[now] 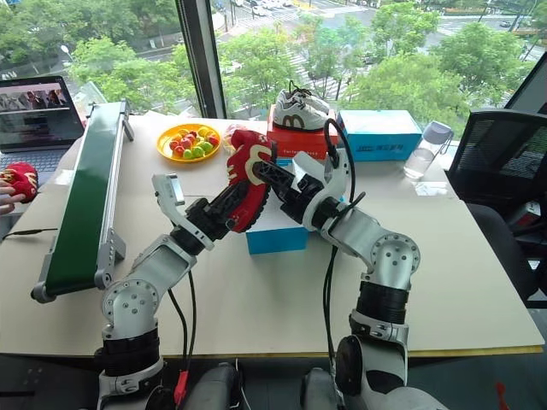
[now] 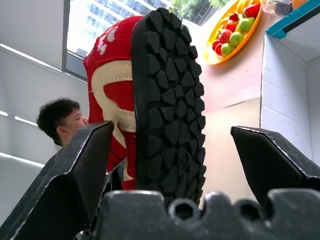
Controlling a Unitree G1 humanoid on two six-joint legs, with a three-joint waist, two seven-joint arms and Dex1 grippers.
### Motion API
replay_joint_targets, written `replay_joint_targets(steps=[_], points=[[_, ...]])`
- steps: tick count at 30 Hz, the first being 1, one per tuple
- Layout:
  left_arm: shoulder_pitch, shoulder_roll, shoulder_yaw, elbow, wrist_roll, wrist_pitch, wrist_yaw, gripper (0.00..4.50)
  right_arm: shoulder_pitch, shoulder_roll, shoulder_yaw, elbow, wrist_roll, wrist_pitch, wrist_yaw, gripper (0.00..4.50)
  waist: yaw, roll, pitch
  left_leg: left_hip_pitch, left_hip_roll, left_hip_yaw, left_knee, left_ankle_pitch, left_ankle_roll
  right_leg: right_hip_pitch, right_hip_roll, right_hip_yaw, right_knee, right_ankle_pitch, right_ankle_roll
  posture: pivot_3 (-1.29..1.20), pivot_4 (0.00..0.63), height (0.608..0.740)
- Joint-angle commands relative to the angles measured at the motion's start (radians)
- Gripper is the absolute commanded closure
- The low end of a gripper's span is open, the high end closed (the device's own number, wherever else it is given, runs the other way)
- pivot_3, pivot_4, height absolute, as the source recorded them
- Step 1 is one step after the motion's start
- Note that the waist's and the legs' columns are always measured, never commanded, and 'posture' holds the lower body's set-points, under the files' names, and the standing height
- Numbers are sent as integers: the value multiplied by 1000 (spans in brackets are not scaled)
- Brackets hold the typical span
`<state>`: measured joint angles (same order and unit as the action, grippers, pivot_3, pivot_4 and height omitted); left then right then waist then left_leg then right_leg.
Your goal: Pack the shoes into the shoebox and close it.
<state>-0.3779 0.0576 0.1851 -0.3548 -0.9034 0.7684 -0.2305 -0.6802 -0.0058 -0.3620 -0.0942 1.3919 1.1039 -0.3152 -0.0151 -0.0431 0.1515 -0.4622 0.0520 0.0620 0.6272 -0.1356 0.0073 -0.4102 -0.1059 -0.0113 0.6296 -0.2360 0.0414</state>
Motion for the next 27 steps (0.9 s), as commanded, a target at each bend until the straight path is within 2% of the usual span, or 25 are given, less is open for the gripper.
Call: replay_joint_targets(steps=[1,8,13,15,19,23,26,27], points=[[-18,10,-38,-16,-14,-8,-34,4311,17,-13,18,-72,35,-40,-21,650,0,0,0,0,0,0,0,0,0,0,0,0,0,0,0,0,150,740],[-15,38,-81,-7,25,-18,-36,4311,30,-25,51,-93,39,-80,-36,2988,1,0,0,0,0,0,0,0,0,0,0,0,0,0,0,0,150,740],[-12,52,-122,-9,70,-44,-58,4311,30,-42,66,-92,35,-105,-31,2988,1,1,0,0,0,0,0,0,0,0,0,0,-1,0,0,0,150,740],[-7,54,-137,-18,79,-53,-71,3336,29,-47,69,-92,35,-119,-29,3021,1,1,1,0,0,0,0,0,0,0,0,0,-1,0,0,0,150,740],[-8,57,-148,-24,111,-81,-69,1985,25,-53,69,-84,23,-150,-27,3021,1,2,1,0,0,0,0,0,0,0,0,0,-1,0,0,0,150,740],[8,102,-156,-35,158,-102,-93,1985,7,-74,56,-60,-17,-195,-15,3021,2,3,2,0,0,0,0,0,0,0,0,0,-2,0,0,0,150,740],[61,221,-201,-79,252,-158,-188,1985,-57,-148,42,48,-98,-220,36,3021,-3,6,4,0,0,1,-1,0,0,-2,0,1,-2,0,-1,0,150,740],[89,267,-216,-94,272,-182,-238,1985,-94,-202,76,109,-158,-206,99,3021,-2,7,4,0,0,1,-1,0,0,-2,0,1,-2,0,-1,0,150,740]])
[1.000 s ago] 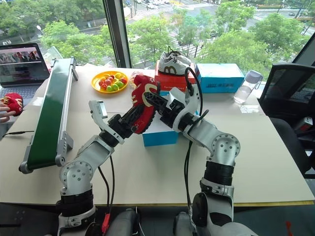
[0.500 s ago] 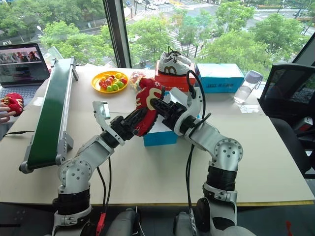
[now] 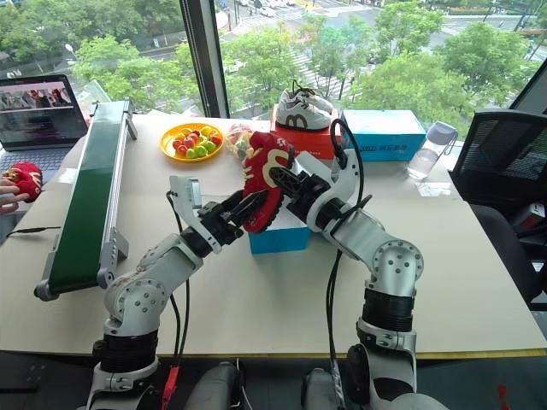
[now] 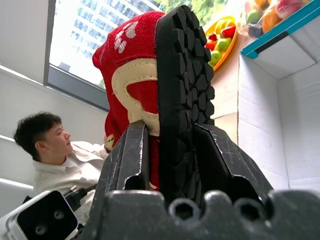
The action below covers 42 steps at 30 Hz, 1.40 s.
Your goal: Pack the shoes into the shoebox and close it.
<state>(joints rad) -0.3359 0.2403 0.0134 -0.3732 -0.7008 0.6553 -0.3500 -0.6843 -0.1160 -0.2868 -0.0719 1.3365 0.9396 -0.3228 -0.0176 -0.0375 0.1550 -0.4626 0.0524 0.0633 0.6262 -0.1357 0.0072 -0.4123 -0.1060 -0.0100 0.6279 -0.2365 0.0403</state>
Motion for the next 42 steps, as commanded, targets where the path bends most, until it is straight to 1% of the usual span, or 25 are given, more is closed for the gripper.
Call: replay_joint_targets(steps=[1,3,5,6,9,12,16,20,23,33,37,42], points=[[75,131,-55,-93,80,-82,-169,1985,-141,-145,53,174,-180,-34,180,3021,0,3,2,0,0,0,0,0,0,0,0,0,0,-1,-1,0,150,740],[112,202,-79,-119,96,-104,-247,1985,-244,-219,154,361,-328,-49,329,3021,-2,6,4,-2,0,2,-1,0,0,-5,0,2,0,-2,-6,0,150,740],[131,244,-94,-139,105,-116,-294,1985,-331,-243,232,525,-447,-81,458,3021,-4,8,5,-5,0,3,-1,0,0,-10,0,3,2,-2,-8,0,150,740],[138,256,-92,-148,104,-123,-311,1985,-371,-245,266,600,-500,-97,520,3021,-7,8,5,-6,0,3,-1,0,0,-10,1,3,2,-1,-6,0,150,740],[148,277,-81,-153,115,-144,-342,1985,-462,-229,311,775,-614,-132,649,3021,-6,9,5,-7,1,2,-1,0,0,-11,4,5,1,0,-2,0,150,740],[157,309,-75,-136,165,-184,-362,1985,-557,-196,323,965,-709,-178,732,3021,-2,11,7,-11,1,1,-1,0,0,-13,4,5,1,0,-1,0,150,740],[180,349,-50,-80,264,-290,-371,1985,-626,-160,322,1150,-837,-296,784,3021,4,12,8,-13,1,2,-1,0,0,-14,4,5,1,1,0,0,150,740],[183,344,1,-25,297,-348,-349,1985,-654,-142,295,1240,-906,-357,808,3021,5,12,8,-13,1,2,-1,0,0,-14,4,4,1,1,0,0,150,740],[193,369,25,22,367,-417,-349,1985,-658,-122,281,1290,-957,-388,811,3021,2,12,8,-13,1,2,-1,0,0,-14,4,4,1,1,0,0,150,740],[219,370,11,10,409,-451,-367,1985,-649,-90,220,1351,-1050,-393,788,3021,0,13,8,-11,1,2,-1,0,0,-13,4,4,3,1,0,0,150,740],[213,363,9,8,413,-451,-365,1934,-650,-81,199,1354,-1072,-390,785,1879,-1,13,8,-9,1,2,0,0,0,-11,4,4,3,1,0,0,150,740],[212,359,12,4,415,-450,-364,1934,-667,-67,153,1347,-1069,-389,783,309,-1,13,8,-7,1,2,0,0,0,-10,4,4,4,1,0,0,150,740]])
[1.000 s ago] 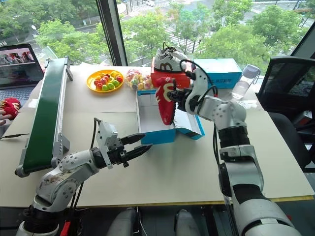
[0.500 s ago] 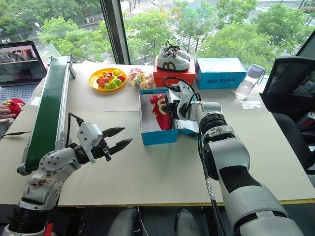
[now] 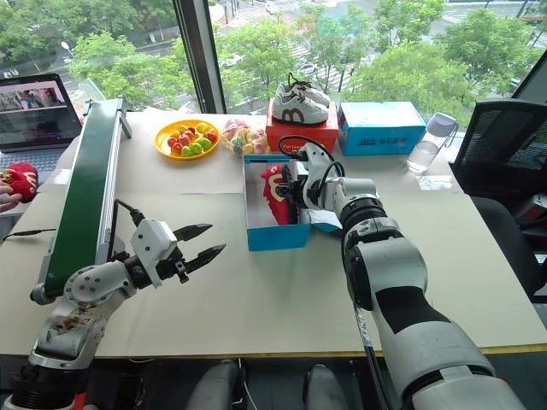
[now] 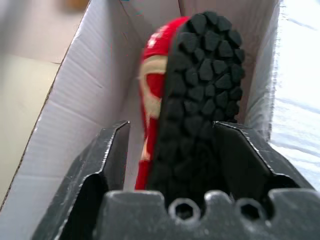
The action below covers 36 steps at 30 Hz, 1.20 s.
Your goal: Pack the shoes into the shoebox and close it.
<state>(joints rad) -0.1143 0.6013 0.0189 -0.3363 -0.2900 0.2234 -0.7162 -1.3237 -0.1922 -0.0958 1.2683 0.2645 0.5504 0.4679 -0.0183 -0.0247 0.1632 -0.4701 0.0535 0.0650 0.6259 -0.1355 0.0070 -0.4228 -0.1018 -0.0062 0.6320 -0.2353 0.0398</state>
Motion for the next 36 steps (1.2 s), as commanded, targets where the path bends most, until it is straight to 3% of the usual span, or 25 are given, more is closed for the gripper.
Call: replay_joint_targets(steps=[1,9,11,14,16,20,23,26,29,36], points=[[-8,-1,9,-33,6,-18,4,1934,-38,10,-50,0,8,0,-10,70,0,0,0,0,0,0,0,0,0,0,0,0,0,0,0,0,150,740],[-24,-35,46,-16,2,-16,55,1934,-90,3,-29,-144,-30,-43,47,70,0,0,0,-1,0,0,0,0,0,-1,0,0,0,0,0,0,150,740],[-48,-86,104,8,-18,0,139,1934,-32,11,-6,-371,17,21,132,70,0,0,0,-1,0,0,0,0,0,-1,0,0,0,0,0,0,150,740],[-86,-147,221,61,7,22,312,1934,172,-18,90,-854,85,105,272,70,5,0,0,-2,0,-2,1,0,0,0,0,-1,1,0,0,0,150,740],[-108,-172,303,73,13,53,418,1934,307,-44,86,-1111,186,183,327,70,5,0,0,-2,1,-4,2,0,0,0,1,-2,2,0,0,0,150,740],[-96,-182,426,91,39,136,575,1934,552,-119,78,-1469,343,244,424,70,11,0,0,-3,0,-5,2,0,0,2,0,-5,0,1,1,0,150,740],[-78,-184,494,104,23,188,632,1934,678,-174,124,-1567,329,229,432,70,9,0,0,-2,0,-4,4,0,0,2,-1,-4,2,1,1,0,150,740],[-51,-173,550,158,6,218,646,1237,820,-204,201,-1600,257,143,437,0,6,-3,-2,2,0,-4,4,0,-2,4,0,-5,2,1,0,0,150,740],[-35,-161,553,206,8,226,635,121,893,-197,255,-1586,212,81,424,0,3,-3,-2,7,1,-3,3,-4,-9,5,0,-4,2,1,-1,0,150,740],[-28,-168,540,249,29,222,665,56,940,-152,301,-1549,136,-35,380,0,7,-4,-2,7,1,-3,2,-3,-10,3,0,-5,1,1,-1,0,150,740]])
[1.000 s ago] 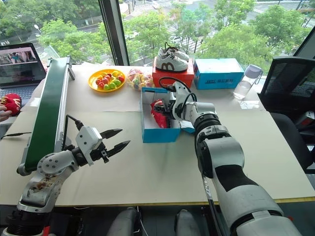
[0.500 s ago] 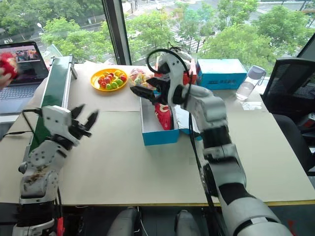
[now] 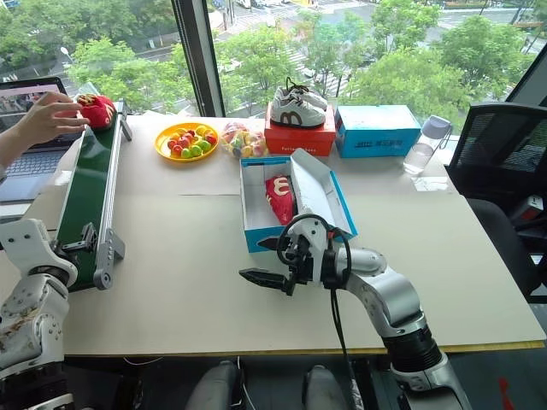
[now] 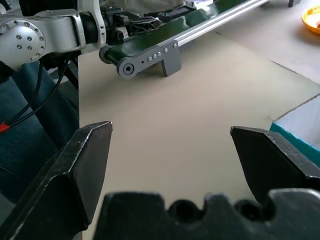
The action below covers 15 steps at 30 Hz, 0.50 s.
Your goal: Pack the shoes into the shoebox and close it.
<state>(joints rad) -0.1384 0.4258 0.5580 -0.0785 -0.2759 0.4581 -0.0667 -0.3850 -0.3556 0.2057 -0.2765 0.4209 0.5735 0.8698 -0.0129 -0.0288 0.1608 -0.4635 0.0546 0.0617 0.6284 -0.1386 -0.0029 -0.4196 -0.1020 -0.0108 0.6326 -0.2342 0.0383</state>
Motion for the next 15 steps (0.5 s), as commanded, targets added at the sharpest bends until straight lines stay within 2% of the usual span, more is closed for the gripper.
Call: replay_joint_targets(steps=[1,15], points=[[-5,8,-2,-6,18,-9,21,56,3,19,-1,0,-37,-79,-40,0,2,0,0,0,0,0,0,0,0,0,0,0,0,0,0,0,150,740],[-59,41,-51,57,38,0,19,56,11,56,-1,11,-31,-42,-136,0,2,-1,0,0,0,0,0,0,0,1,0,0,0,0,0,0,150,740]])
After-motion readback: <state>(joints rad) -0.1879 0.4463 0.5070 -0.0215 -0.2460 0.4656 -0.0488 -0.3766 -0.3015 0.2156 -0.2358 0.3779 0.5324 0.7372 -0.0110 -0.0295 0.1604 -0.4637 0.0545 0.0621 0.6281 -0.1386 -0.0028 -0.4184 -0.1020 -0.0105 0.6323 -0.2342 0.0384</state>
